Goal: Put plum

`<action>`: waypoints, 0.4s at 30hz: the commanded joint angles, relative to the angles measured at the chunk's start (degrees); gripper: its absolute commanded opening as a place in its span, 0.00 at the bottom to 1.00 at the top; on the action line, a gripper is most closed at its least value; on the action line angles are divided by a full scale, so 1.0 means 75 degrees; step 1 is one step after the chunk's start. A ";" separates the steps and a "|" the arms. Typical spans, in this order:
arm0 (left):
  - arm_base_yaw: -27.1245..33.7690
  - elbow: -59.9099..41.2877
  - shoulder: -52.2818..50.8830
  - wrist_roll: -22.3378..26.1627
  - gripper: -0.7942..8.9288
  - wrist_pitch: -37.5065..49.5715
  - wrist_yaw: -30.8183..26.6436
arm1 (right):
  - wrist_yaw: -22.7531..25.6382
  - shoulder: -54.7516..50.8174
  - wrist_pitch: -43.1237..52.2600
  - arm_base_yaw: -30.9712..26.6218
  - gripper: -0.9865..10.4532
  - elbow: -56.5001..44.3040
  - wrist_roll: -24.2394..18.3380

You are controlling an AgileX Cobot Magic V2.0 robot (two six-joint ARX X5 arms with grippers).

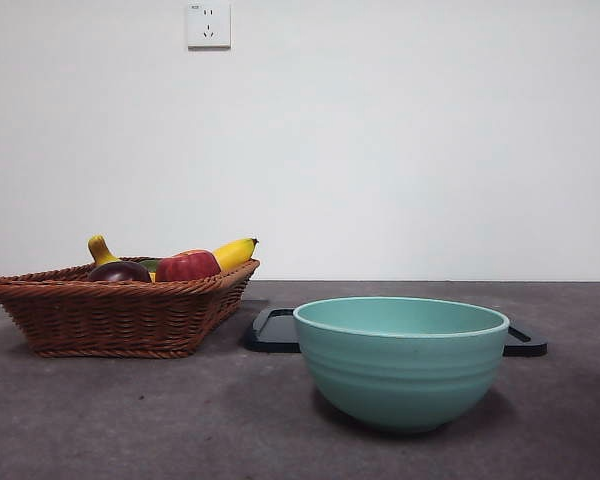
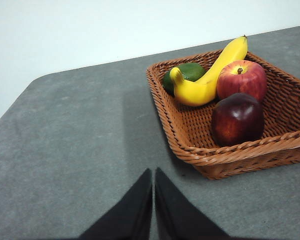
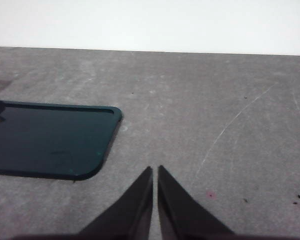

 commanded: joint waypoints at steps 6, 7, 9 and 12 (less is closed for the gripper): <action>0.0020 -0.0160 -0.0009 -0.0009 0.09 -0.0061 -0.0017 | 0.0082 -0.0020 0.0067 -0.0017 0.09 -0.0041 0.0029; 0.0020 -0.0160 -0.0009 -0.0009 0.09 -0.0061 -0.0017 | 0.0082 -0.0020 0.0064 -0.0017 0.09 -0.0041 0.0026; 0.0020 -0.0160 -0.0009 -0.0009 0.09 -0.0061 -0.0017 | 0.0082 -0.0020 0.0064 -0.0017 0.09 -0.0041 0.0026; 0.0020 -0.0160 -0.0009 -0.0009 0.09 -0.0061 -0.0017 | 0.0082 -0.0020 0.0064 -0.0017 0.09 -0.0041 0.0026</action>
